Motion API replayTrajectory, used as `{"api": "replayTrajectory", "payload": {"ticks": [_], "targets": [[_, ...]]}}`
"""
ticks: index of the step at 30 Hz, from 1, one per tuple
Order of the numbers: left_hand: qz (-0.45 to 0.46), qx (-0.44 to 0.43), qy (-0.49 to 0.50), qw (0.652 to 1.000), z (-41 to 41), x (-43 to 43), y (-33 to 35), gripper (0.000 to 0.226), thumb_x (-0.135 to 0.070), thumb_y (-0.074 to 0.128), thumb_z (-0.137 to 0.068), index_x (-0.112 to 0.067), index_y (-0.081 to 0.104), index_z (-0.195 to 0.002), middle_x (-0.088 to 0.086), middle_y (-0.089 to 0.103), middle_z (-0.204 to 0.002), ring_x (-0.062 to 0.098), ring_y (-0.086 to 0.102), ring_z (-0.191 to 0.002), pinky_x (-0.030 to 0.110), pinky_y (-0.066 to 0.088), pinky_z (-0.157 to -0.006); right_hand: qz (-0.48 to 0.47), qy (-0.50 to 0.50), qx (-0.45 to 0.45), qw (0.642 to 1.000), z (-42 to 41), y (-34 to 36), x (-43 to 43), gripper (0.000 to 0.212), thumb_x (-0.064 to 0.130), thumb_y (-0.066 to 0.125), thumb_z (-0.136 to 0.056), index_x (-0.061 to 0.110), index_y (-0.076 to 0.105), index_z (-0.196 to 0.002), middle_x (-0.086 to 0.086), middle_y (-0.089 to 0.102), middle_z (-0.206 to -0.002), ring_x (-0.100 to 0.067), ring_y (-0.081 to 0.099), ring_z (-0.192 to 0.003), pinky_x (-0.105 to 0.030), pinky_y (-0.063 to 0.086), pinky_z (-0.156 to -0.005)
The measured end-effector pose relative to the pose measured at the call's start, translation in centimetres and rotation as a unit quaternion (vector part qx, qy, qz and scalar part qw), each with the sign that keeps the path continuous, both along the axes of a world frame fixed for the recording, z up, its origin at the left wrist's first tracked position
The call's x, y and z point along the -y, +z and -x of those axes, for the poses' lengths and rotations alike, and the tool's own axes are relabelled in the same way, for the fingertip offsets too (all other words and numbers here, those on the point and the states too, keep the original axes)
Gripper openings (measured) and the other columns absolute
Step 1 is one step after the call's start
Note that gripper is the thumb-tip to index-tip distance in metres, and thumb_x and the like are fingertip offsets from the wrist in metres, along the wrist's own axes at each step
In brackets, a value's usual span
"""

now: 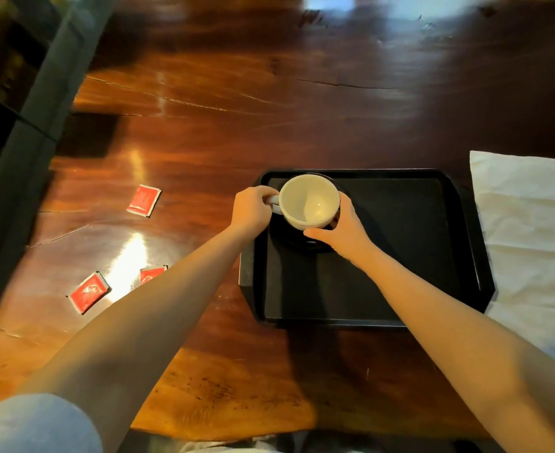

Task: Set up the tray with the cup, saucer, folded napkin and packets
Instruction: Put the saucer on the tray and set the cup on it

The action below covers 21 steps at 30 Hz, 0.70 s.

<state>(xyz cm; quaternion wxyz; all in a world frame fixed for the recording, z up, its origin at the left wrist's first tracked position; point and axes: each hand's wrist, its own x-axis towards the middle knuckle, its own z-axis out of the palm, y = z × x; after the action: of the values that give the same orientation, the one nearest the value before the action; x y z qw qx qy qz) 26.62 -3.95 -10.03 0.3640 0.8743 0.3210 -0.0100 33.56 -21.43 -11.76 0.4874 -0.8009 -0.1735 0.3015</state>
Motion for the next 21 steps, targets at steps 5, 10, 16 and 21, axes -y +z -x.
{"api": "replayTrajectory", "payload": {"ticks": [5, 10, 16, 21], "targets": [[0.001, 0.016, 0.020, 1.000, -0.2, 0.6, 0.4, 0.044, 0.010, 0.042, -0.080, -0.012, 0.069, -0.107, 0.007, 0.070, -0.105, 0.009, 0.051, -0.086, 0.021, 0.038, -0.073, 0.004, -0.007, 0.008, 1.000, -0.2, -0.3, 0.0, 0.092, 0.014, 0.082, -0.066, 0.020, 0.026, -0.139, -0.002, 0.034, -0.142, -0.005, 0.032, -0.119, -0.027, 0.033, -0.097], [0.007, 0.014, 0.014, 1.000, -0.4, 0.9, 0.5, 0.041, 0.009, 0.043, -0.083, -0.011, 0.067, -0.109, 0.007, 0.069, -0.107, 0.010, 0.053, -0.089, 0.020, 0.040, -0.075, 0.013, -0.004, 0.014, 1.000, -0.5, -0.5, 0.2, 0.094, 0.014, 0.082, -0.065, 0.020, 0.024, -0.139, -0.004, 0.032, -0.143, -0.006, 0.031, -0.119, -0.028, 0.032, -0.097], [-0.010, 0.008, 0.002, 1.000, -0.6, 1.2, 0.8, 0.040, 0.009, 0.044, -0.082, -0.011, 0.068, -0.107, 0.007, 0.069, -0.106, 0.009, 0.053, -0.088, 0.020, 0.040, -0.075, 0.023, 0.001, 0.005, 1.000, -0.4, -1.0, 0.5, 0.097, 0.014, 0.081, -0.066, 0.019, 0.020, -0.141, -0.005, 0.029, -0.144, -0.007, 0.029, -0.119, -0.028, 0.030, -0.096], [-0.025, -0.001, -0.007, 1.000, -0.6, 1.3, 1.2, 0.041, 0.010, 0.044, -0.081, -0.010, 0.067, -0.108, 0.008, 0.069, -0.109, 0.021, 0.059, -0.100, 0.022, 0.039, -0.076, 0.034, 0.014, -0.009, 0.999, -0.8, -0.6, 0.6, 0.096, 0.012, 0.081, -0.065, 0.017, 0.021, -0.141, -0.006, 0.031, -0.143, -0.018, 0.032, -0.129, -0.029, 0.031, -0.097]]}}
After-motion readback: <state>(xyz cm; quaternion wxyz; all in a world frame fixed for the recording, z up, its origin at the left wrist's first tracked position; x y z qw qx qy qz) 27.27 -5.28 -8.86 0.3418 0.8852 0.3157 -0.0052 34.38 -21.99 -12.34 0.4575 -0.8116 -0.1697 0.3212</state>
